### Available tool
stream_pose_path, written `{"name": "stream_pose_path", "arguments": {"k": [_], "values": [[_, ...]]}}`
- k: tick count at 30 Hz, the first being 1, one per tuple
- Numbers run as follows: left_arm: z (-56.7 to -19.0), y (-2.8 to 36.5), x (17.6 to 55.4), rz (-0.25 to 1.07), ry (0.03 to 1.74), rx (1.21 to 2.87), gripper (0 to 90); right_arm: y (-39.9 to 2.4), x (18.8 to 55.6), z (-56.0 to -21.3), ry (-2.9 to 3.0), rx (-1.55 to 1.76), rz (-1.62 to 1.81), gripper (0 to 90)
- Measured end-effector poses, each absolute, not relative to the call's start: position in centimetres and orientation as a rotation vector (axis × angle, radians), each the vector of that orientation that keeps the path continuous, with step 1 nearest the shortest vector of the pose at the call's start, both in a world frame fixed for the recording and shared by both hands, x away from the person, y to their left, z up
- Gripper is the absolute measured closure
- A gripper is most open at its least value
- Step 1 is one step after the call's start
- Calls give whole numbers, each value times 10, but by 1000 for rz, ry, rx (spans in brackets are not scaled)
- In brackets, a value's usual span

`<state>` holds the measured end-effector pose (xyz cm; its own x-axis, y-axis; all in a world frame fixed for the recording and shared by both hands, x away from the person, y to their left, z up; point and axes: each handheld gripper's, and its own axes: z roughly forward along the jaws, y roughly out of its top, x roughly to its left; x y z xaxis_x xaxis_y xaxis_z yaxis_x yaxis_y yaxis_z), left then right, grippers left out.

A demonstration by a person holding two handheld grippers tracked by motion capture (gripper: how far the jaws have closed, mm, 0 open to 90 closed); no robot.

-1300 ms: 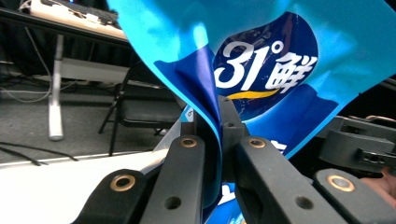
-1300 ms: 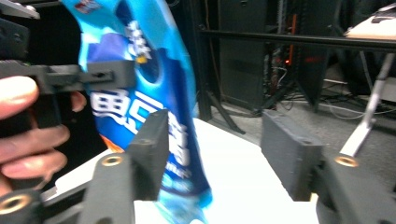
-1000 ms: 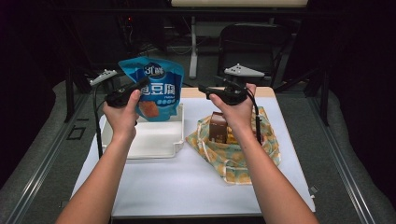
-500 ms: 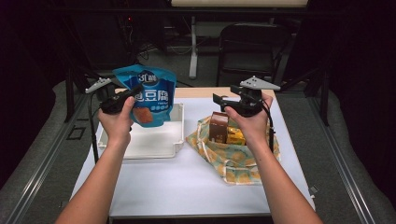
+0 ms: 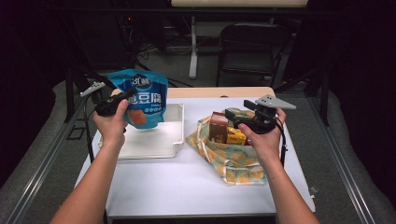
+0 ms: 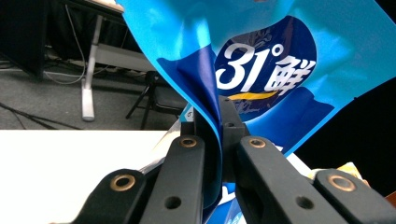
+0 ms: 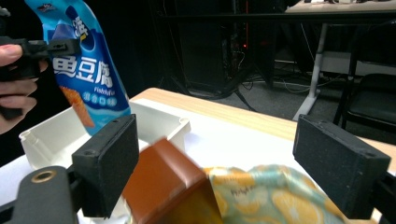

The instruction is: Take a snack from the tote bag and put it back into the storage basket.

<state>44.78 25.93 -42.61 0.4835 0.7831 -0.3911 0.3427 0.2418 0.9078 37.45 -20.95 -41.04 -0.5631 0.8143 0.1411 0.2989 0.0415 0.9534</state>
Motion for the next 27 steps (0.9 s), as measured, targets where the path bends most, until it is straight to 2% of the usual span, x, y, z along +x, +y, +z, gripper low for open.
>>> {"name": "stream_pose_path", "arguments": {"k": [12,27], "values": [[-444,280,463,379,1094,1326,900,-228,351,-448,1888,1187,1486,139],[-467,302,472,368,1108,1328,900,-237,342,-475,1883,1251,1493,143]]}}
